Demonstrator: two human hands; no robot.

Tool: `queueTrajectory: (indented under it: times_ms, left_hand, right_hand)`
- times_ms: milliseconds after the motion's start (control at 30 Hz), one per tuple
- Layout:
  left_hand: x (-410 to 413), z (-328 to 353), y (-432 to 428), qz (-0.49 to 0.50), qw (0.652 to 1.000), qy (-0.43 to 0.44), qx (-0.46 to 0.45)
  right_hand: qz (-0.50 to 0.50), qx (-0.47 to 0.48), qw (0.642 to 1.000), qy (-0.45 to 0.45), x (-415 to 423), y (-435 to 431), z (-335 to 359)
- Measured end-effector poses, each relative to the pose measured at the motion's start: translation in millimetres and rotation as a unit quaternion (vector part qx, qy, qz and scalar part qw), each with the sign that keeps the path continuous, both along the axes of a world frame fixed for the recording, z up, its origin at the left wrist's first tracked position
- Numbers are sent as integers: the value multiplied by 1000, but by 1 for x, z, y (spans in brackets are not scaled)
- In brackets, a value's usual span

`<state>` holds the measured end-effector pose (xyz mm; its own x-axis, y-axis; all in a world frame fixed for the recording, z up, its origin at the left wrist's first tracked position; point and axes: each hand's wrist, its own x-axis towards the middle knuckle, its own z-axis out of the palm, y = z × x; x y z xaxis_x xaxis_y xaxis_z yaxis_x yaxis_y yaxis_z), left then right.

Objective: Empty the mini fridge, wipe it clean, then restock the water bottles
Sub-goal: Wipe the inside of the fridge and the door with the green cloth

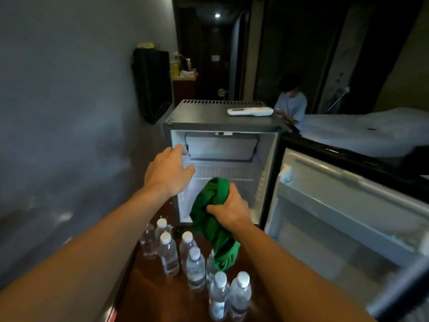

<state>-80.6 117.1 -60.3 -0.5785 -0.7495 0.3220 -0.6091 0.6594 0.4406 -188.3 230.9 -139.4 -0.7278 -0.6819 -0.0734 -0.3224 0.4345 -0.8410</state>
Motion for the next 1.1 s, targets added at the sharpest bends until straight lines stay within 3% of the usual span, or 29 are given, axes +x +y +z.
queueTrajectory:
  times_ms: [433,633,800,967,1033,1100]
  left_hand:
    - [-89,44,-119,-53,996,-41,-57]
    - [-141,36,-170,-95,990,-93,-55]
    - [-175,29,-209,-145,970,-161,-113]
    - [-183,26,-228,-165,962,-186,-109]
    - [-185,26,-228,-165,962,-187,-111]
    - [-186,27,-228,-166,961,-188,-120]
  right_hand:
    - [-140,30,989,34,-93,-71,-9]
    - [-151,40,985,67,-133,-111,-17]
    - [-125,65,986,94,-162,-160,-32]
    - [-92,50,990,94,-180,-237,-53]
    - [-42,88,988,120,-175,-269,-67]
    - [48,172,962,204,-160,-293,-85]
